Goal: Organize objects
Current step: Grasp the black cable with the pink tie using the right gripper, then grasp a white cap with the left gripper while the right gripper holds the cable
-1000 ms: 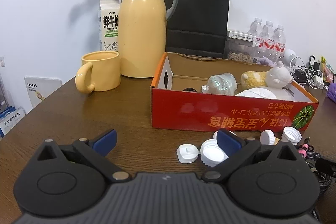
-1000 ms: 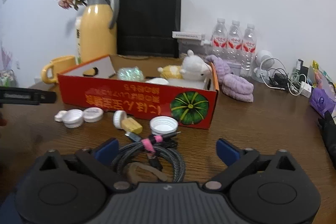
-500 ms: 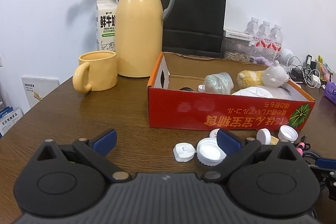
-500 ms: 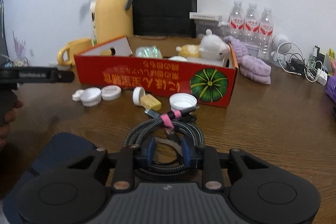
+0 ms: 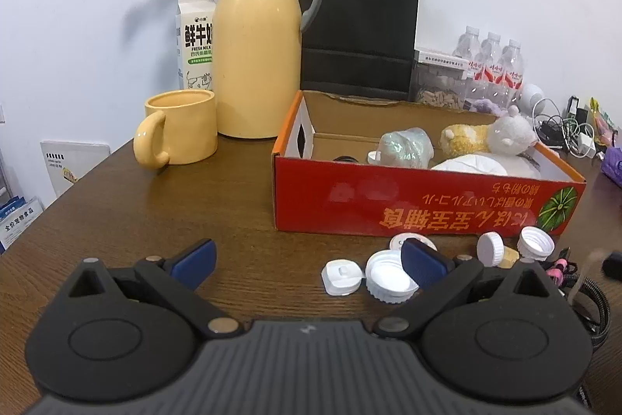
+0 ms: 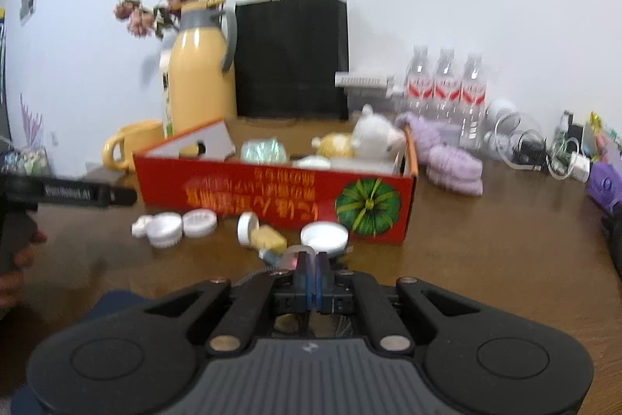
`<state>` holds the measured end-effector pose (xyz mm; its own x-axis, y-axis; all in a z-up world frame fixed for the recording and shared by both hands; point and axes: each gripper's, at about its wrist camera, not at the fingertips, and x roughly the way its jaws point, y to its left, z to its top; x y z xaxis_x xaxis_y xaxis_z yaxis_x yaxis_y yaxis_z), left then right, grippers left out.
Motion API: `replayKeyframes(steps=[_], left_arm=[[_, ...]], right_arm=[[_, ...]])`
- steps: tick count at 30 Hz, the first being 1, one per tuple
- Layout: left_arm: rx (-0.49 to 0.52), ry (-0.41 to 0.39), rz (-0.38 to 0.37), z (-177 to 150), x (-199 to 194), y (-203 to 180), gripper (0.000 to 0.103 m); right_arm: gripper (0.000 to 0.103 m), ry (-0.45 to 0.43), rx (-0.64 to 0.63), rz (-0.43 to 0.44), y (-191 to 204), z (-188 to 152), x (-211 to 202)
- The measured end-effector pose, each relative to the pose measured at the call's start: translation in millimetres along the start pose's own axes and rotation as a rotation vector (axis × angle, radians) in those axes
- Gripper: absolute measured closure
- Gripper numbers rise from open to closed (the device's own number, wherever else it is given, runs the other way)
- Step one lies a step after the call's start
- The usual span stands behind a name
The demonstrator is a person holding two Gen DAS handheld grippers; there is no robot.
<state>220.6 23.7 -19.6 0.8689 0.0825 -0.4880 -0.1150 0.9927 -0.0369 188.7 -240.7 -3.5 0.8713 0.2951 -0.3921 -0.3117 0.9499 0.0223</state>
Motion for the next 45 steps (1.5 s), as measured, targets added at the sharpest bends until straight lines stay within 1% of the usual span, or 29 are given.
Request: replayKeyframes(steps=[4, 8, 12, 17, 25, 27, 28, 29, 30, 31, 32, 33, 34, 35, 38, 45], left_arm=[[0.024, 0.028, 0.003, -3.3, 5.4, -3.8, 0.0], [0.052, 0.067, 0.017, -6.6, 13.0, -8.5, 0.0], [0.058, 0.106, 0.036, -8.8, 20.4, -8.7, 0.0], [0.055, 0.143, 0.077, -10.8, 27.5, -6.0, 0.0], [0.043, 0.157, 0.089, -6.4, 38.5, -2.0, 0.0], [0.029, 0.163, 0.075, -3.6, 45.1, 0.3, 0.0], [0.026, 0.167, 0.062, -2.3, 48.0, 0.5, 0.002], [0.025, 0.17, 0.047, -1.6, 50.8, 0.0, 0.007], [0.029, 0.171, 0.032, -1.0, 52.9, -1.1, 0.01], [0.038, 0.163, 0.024, -0.4, 52.9, -3.2, 0.02], [0.046, 0.151, 0.01, -0.2, 51.4, -5.0, 0.037], [0.055, 0.142, -0.003, -0.4, 49.6, -6.8, 0.047], [0.063, 0.134, -0.022, -0.9, 47.2, -8.6, 0.068], [0.066, 0.132, -0.039, -1.3, 45.5, -9.9, 0.075], [0.072, 0.13, -0.068, -2.6, 41.8, -12.9, 0.075], [0.058, 0.076, -0.056, 1.0, 29.4, -13.4, 0.075]], right_arm=[[0.102, -0.06, -0.009, 0.007, -0.5, 10.6, -2.7], [0.102, -0.09, -0.026, 0.016, -0.3, 21.8, 5.5], [0.102, -0.086, -0.016, 0.021, -2.2, 23.9, 14.1], [0.102, -0.085, -0.004, 0.02, -3.4, 19.3, 12.9], [0.102, -0.081, -0.017, 0.024, 0.2, 14.9, 12.4], [0.101, -0.079, -0.015, 0.023, 0.6, 14.6, 12.5], [0.102, -0.077, -0.015, 0.023, 0.7, 14.5, 12.7], [0.102, -0.076, -0.015, 0.023, 0.9, 14.2, 13.0], [0.102, -0.074, -0.015, 0.024, 1.1, 14.0, 13.1], [0.101, -0.073, -0.016, 0.023, 1.4, 13.6, 13.3], [0.102, -0.072, -0.018, 0.023, 1.8, 13.2, 13.4], [0.102, -0.072, -0.02, 0.023, 2.2, 13.0, 13.5], [0.102, -0.073, -0.021, 0.022, 2.5, 12.9, 13.5], [0.101, -0.073, -0.022, 0.021, 2.8, 12.9, 13.6], [0.102, -0.073, -0.026, 0.016, 3.2, 12.1, 13.9], [0.102, -0.089, -0.016, 0.009, 6.7, 13.3, 13.8]])
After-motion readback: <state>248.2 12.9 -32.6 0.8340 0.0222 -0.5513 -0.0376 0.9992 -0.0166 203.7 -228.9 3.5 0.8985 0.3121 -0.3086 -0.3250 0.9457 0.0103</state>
